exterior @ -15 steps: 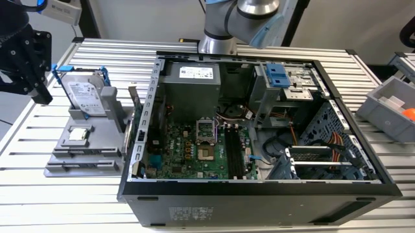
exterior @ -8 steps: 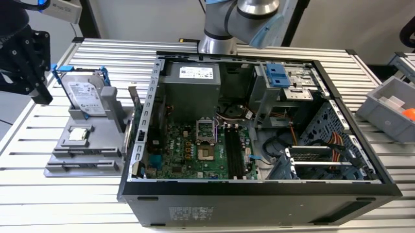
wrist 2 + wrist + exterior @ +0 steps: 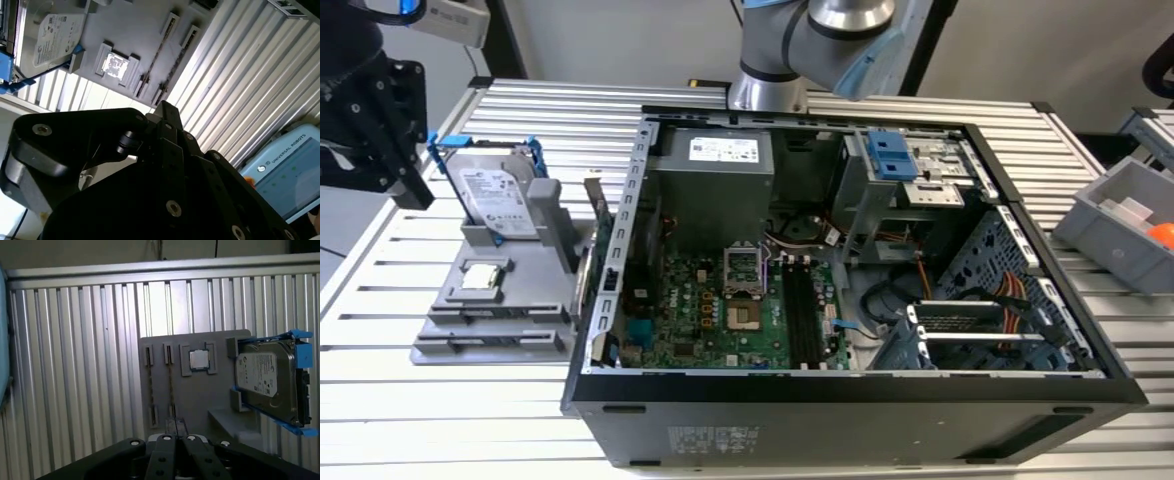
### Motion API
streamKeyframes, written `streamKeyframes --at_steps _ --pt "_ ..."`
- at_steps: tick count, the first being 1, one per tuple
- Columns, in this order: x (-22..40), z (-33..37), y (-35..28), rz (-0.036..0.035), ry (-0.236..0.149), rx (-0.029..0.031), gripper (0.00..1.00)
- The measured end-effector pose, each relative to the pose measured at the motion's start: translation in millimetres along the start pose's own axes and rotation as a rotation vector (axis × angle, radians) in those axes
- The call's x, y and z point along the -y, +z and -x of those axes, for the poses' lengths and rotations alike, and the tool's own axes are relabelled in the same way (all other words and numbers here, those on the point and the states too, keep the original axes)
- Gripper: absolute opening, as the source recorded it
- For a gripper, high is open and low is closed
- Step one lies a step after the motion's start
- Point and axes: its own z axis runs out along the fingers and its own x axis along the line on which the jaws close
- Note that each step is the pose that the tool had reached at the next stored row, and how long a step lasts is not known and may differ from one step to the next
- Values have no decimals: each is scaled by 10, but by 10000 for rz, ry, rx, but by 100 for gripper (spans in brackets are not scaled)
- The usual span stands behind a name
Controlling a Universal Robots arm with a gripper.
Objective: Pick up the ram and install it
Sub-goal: 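Pick up the ram and move it above insertion slot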
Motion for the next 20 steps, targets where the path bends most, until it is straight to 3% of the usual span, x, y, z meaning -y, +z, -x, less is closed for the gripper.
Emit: streamKeyframes --at_steps 2,13,20 --pt "0 -1 13 -1 -6 2 0" --pt "12 -1 33 31 -1054 -20 0" --pt "18 -1 36 38 -1164 -22 0"
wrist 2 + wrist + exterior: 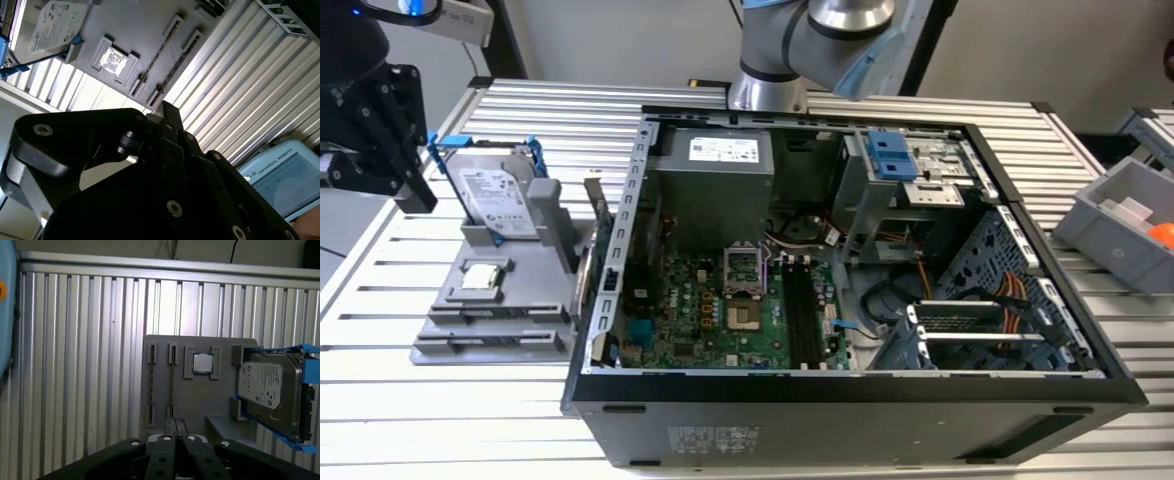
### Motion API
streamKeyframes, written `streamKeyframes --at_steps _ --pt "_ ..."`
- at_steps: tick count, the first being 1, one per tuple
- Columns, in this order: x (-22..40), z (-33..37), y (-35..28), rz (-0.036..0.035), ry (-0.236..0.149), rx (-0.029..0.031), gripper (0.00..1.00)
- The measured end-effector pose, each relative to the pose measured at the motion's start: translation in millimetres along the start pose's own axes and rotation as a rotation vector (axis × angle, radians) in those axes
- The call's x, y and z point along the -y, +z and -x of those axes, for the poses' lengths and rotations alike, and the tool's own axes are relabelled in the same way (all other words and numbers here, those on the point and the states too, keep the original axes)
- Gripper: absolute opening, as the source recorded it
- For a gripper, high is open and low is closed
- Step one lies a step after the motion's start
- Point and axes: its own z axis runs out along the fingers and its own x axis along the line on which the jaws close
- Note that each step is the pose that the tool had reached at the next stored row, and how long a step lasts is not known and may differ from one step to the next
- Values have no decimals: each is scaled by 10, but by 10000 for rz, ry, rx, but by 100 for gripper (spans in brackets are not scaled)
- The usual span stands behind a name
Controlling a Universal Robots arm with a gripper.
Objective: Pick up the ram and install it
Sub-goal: 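Pick up the ram and move it above insertion slot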
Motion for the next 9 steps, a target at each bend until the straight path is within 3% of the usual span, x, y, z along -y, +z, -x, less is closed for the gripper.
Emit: streamKeyframes --at_steps 9 --pt "0 0 0 1 0 0 0"
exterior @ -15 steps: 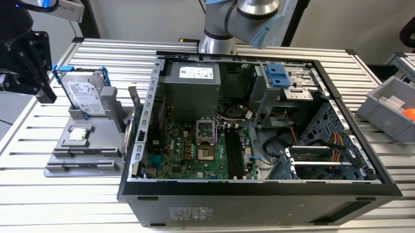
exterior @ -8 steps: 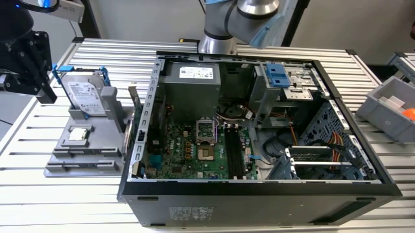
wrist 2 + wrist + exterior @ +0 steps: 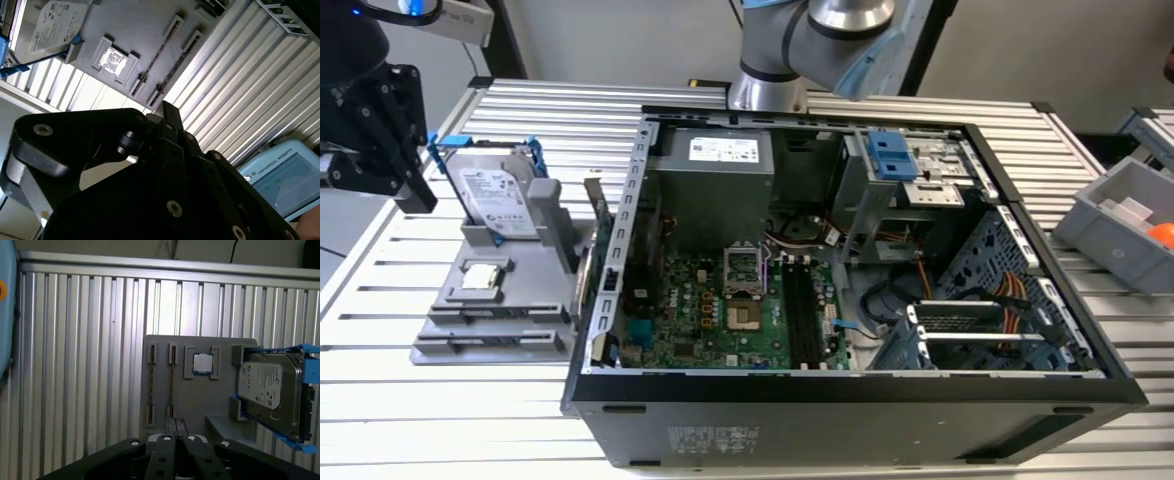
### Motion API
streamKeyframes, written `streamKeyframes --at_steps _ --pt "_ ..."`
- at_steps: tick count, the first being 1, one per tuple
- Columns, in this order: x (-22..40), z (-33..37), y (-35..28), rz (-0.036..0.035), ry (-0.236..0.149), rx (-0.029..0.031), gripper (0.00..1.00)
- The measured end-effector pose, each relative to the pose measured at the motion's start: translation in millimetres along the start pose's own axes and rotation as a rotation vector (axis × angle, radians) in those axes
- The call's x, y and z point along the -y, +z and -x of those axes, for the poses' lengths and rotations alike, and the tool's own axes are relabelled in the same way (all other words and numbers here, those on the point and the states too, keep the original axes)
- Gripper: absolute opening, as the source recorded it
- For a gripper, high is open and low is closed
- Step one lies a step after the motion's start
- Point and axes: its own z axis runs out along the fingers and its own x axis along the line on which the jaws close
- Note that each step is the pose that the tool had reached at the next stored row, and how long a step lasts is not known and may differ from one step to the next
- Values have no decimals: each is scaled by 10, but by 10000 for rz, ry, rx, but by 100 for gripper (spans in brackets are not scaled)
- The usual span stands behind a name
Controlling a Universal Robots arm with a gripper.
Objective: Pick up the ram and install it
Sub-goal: 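Pick up the ram and move it above insertion slot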
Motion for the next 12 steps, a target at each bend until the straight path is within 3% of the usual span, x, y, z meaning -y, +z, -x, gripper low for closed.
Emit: streamKeyframes --at_steps 2,3,12 --pt "0 0 0 0 0 0 0" --pt "0 0 0 1 0 0 100" --pt "0 0 0 2 -1 0 100"
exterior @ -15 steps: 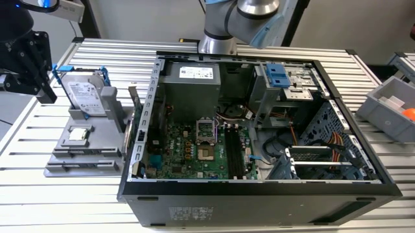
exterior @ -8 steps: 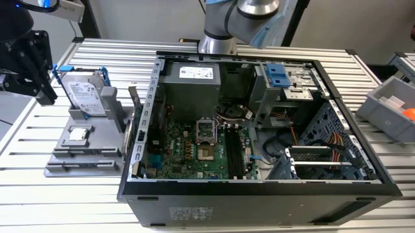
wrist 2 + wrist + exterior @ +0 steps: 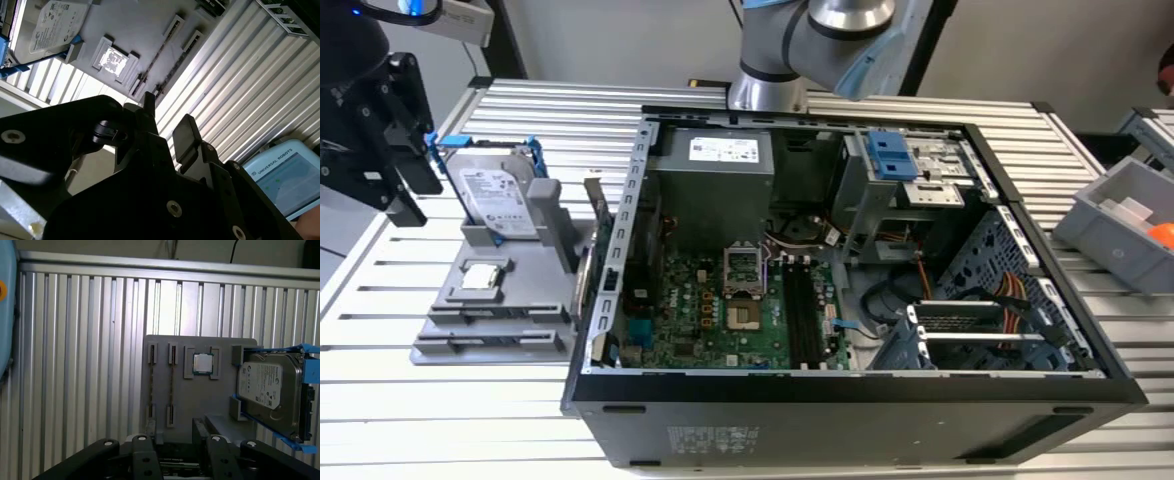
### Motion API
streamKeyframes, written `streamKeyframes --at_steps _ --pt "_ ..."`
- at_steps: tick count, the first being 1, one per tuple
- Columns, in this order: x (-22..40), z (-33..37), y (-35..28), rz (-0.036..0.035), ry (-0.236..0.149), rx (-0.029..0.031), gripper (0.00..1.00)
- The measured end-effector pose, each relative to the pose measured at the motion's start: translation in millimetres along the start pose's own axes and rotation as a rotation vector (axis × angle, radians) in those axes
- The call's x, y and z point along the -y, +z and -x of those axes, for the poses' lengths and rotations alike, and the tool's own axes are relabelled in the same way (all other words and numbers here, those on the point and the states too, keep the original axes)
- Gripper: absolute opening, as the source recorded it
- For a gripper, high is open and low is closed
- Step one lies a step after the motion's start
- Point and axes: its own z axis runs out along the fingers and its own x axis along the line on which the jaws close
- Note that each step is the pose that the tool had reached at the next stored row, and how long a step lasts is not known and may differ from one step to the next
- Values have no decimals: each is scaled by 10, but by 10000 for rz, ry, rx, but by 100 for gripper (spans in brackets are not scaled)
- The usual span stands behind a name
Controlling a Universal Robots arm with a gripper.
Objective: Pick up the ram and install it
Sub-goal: 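Pick up the ram and move it above insertion slot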
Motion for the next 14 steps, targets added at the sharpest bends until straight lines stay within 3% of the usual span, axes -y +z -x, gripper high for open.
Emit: streamKeyframes --at_steps 14 --pt "3 12 79 1 -1 -45 100"
